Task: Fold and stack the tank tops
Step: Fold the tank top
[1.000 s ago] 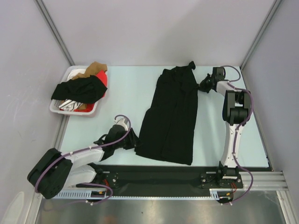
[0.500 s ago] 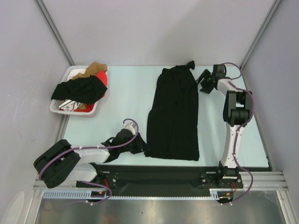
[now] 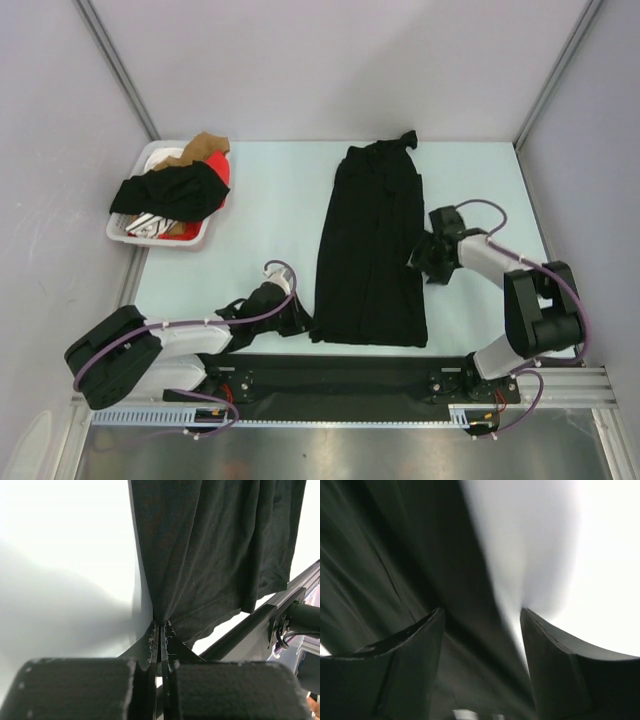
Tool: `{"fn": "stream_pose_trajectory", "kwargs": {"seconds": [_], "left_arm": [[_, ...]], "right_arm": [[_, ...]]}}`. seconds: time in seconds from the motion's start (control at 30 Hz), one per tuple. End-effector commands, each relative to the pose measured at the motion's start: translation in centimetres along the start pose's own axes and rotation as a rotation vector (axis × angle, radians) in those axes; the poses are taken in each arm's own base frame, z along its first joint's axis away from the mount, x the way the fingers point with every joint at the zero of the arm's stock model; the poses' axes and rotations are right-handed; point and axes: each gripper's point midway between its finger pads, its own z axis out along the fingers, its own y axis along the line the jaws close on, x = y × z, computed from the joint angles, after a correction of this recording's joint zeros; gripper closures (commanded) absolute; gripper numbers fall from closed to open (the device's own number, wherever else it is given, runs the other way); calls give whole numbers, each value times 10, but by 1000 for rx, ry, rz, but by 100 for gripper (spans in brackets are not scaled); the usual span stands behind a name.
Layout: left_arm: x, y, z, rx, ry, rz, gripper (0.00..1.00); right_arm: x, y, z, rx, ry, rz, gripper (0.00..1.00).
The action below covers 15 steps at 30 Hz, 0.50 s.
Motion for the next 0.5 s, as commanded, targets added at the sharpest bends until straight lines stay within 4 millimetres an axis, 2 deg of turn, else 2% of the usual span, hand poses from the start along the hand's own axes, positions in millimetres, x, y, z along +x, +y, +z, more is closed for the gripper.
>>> {"fn": "stream_pose_trajectory", "kwargs": {"seconds": [0.0,0.07,0.13,0.37,0.47], "left_arm": [[46,74,-20,-271,157,39,100],[40,66,-21,-247,134,52,100],[43,70,-25,-267,146,59,99],[39,67,-28,-261,132,87,100],[41,65,-27,-255,144,92,100]], "right_arm": [[39,-34,-19,235,-4,14,35],[61,-48,-30,330,22,-9,36],[74,-54,-39,331,16,15,36],[109,-44,-73,167,-9,33,33],[121,-42,-84,130,-8,32,39]]}}
